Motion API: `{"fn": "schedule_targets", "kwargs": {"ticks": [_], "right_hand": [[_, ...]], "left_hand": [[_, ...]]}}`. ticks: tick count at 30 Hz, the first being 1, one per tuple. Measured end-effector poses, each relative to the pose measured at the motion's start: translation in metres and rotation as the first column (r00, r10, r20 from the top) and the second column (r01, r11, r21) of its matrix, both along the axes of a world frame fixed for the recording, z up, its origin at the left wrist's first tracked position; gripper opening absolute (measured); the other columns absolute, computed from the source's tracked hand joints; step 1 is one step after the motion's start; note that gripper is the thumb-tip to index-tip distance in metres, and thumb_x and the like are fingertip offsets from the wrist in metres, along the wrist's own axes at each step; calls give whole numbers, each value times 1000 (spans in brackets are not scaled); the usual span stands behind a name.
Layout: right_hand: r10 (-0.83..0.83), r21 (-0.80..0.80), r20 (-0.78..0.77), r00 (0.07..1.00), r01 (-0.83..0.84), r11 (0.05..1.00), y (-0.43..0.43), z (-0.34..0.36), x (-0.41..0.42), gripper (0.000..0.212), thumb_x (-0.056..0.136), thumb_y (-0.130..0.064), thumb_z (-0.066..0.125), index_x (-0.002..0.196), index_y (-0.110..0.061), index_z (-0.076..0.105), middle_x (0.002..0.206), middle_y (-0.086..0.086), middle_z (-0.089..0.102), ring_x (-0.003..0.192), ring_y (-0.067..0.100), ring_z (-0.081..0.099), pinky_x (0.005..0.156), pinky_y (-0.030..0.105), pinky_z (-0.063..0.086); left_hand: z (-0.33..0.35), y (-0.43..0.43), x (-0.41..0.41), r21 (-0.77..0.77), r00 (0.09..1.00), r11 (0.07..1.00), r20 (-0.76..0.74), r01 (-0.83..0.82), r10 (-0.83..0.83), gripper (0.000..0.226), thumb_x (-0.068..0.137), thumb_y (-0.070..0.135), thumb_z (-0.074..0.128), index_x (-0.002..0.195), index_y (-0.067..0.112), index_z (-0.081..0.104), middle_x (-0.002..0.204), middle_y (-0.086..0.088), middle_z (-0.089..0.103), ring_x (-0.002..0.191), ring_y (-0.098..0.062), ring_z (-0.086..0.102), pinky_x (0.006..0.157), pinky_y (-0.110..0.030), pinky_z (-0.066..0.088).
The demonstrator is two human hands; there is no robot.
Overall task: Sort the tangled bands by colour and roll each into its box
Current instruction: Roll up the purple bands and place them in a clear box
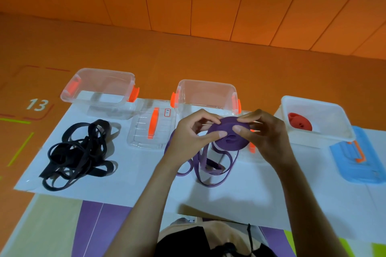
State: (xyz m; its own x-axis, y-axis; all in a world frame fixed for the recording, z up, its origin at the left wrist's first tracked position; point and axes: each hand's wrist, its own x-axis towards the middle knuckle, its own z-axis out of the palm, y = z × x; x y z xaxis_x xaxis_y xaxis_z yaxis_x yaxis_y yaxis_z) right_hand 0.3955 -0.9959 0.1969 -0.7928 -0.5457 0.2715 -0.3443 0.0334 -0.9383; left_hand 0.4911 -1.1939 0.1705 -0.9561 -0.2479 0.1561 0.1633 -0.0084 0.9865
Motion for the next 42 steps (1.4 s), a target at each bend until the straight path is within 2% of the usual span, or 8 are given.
{"fn": "schedule_targets", "kwargs": {"ticks": [7,13,20,23,27,33,38,42], "right_hand": [[34,-42,125,992,-29,999,13,-1,-4,26,80,-19,83,94,-26,62,110,7,74,106,27,73,73,32,62],[-61,-112,26,998,64,992,12,3,5,33,82,-21,85,106,-29,63,103,-4,73,97,26,75,67,28,62],[-26,-107,33,999,29,994,16,-1,3,27,86,-12,83,105,-11,63,106,16,71,100,32,73,69,32,62],[-66,-68,7,998,66,996,13,3,5,32,80,-15,86,89,-9,56,91,-1,72,85,19,72,62,22,57],[-137,-126,-41,990,131,983,10,7,9,31,80,-11,83,105,-18,67,96,-10,76,88,14,76,67,20,59],[-87,-108,19,996,89,990,13,-3,6,28,82,-10,81,104,-2,65,100,2,76,96,15,76,68,20,60],[-100,-23,-35,994,99,995,11,-3,3,30,78,-21,84,83,-14,56,91,1,74,85,19,75,60,30,61],[-181,-63,1,983,181,981,10,-10,0,27,79,-19,87,92,-18,63,89,4,72,83,27,73,63,36,59]], "left_hand": [[12,-5,-6,-77,996,993,-4,85,-85,33,84,1,86,112,17,81,112,5,78,110,-16,72,95,-20,54],[20,5,-13,-38,994,999,-109,-5,1,25,82,4,87,104,15,81,118,-2,77,118,-21,72,101,-33,58],[22,2,-10,-26,998,999,-51,42,-43,36,81,4,89,111,22,82,113,5,78,109,-14,74,90,-19,55],[26,11,-11,-15,992,1000,-122,-23,21,30,78,3,91,99,22,80,104,5,80,102,-16,76,89,-21,57],[25,10,-12,-11,994,1000,-110,-14,13,26,82,1,87,100,18,80,111,1,79,109,-17,75,92,-22,57],[16,-3,-10,-74,998,996,-18,57,-58,28,88,6,83,111,23,83,113,5,78,114,-19,72,95,-24,56],[13,9,-12,-51,997,998,-67,21,-24,26,89,8,82,107,28,81,111,6,79,113,-18,73,94,-20,55],[5,2,-11,-16,993,994,37,109,-108,38,87,8,85,122,22,79,120,5,77,116,-16,72,95,-20,55]]}}
